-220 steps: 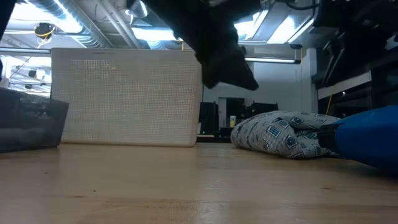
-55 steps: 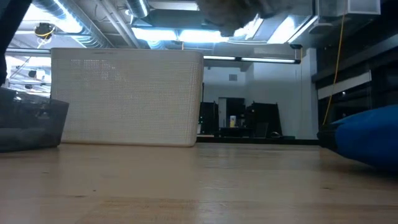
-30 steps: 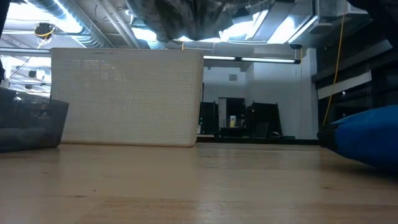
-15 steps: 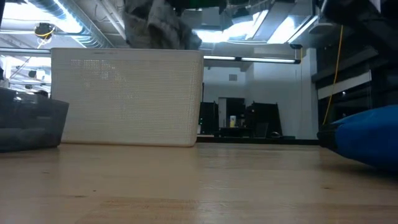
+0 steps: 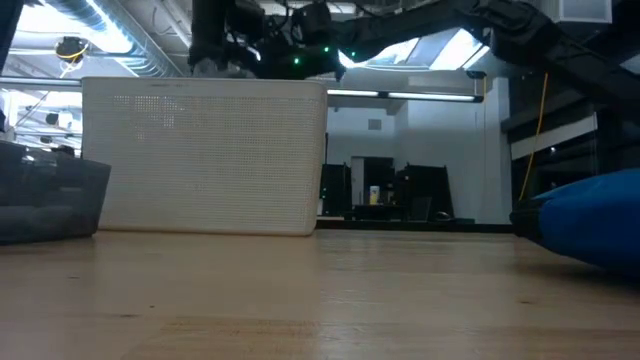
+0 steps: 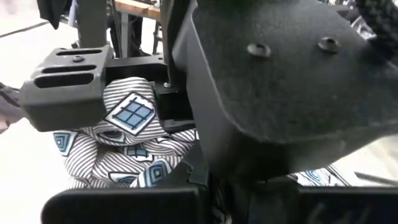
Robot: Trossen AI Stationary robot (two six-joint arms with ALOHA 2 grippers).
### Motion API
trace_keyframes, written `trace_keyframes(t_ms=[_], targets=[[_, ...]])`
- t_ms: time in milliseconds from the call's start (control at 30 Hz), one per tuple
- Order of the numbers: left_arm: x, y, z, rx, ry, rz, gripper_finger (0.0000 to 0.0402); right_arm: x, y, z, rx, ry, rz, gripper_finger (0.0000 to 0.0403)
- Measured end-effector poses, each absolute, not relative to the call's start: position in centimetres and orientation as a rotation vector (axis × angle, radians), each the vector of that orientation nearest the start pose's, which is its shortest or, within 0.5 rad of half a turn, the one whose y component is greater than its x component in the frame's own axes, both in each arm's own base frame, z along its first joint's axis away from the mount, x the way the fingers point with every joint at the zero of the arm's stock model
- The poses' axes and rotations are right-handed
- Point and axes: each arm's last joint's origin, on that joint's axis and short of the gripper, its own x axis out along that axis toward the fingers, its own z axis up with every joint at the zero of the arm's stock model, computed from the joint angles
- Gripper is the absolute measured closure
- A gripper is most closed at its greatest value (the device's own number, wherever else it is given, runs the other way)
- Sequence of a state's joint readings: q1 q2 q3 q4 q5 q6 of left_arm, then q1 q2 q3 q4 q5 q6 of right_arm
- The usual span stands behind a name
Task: Pick & place medical supplies in basket/bin
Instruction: Put the light blue patient gown into the white bin, then return to Home Position
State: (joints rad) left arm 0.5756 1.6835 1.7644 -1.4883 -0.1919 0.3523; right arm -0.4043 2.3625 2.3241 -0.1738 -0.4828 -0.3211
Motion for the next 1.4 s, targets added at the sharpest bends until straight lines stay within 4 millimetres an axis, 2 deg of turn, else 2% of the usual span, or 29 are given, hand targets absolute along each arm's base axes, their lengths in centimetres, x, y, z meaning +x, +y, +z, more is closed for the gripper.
trace_keyframes(t_ms=[133, 200, 267, 500, 600, 667, 800, 900, 1033, 1133, 1233, 1400], targets=[[24.9, 17.9, 34.4, -0.031, 1.494, 0.392, 0.0394, 51.0, -20.9, 31.0, -0.199, 0.201, 0.075, 0.0383], [24.6, 18.1, 34.5, -0.034, 1.494, 0.430, 0.0385, 51.0, -21.0, 30.8, -0.201, 0.211, 0.031, 0.0369], [24.2, 18.1, 34.9, -0.036, 1.485, 0.464, 0.0367, 51.1, -21.1, 31.0, -0.208, 0.196, -0.001, 0.0332], [22.2, 16.9, 37.2, -0.013, 1.425, 0.576, 0.0277, 51.2, -21.1, 32.3, -0.230, 0.118, -0.087, 0.0146], [21.0, 16.1, 38.6, -0.004, 1.362, 0.607, 0.0246, 50.6, -20.9, 34.0, -0.246, 0.089, -0.112, 0.0093], [20.1, 15.5, 39.3, 0.002, 1.351, 0.635, 0.0232, 50.5, -20.9, 34.3, -0.246, 0.075, -0.138, 0.0073], [18.5, 14.5, 40.8, 0.025, 1.288, 0.710, 0.0220, 50.1, -21.0, 35.5, -0.219, 0.012, -0.171, 0.0063], [17.1, 13.5, 42.1, 0.026, 1.225, 0.740, 0.0218, 49.4, -20.6, 37.7, -0.220, -0.082, -0.184, 0.0070], [15.6, 12.0, 43.6, 0.006, 1.085, 0.719, 0.0217, 47.7, -19.8, 40.8, -0.209, -0.124, -0.188, 0.0084], [14.2, 10.5, 45.3, -0.004, 0.904, 0.661, 0.0217, 45.6, -18.6, 43.6, -0.201, -0.096, -0.184, 0.0094], [12.8, 8.7, 47.3, 0.007, 0.685, 0.577, 0.0217, 42.6, -16.9, 46.6, -0.185, -0.028, -0.158, 0.0102], [9.8, 5.4, 50.2, 0.028, 0.358, 0.407, 0.0217, 37.3, -13.4, 50.0, -0.127, 0.093, 0.056, 0.0115]])
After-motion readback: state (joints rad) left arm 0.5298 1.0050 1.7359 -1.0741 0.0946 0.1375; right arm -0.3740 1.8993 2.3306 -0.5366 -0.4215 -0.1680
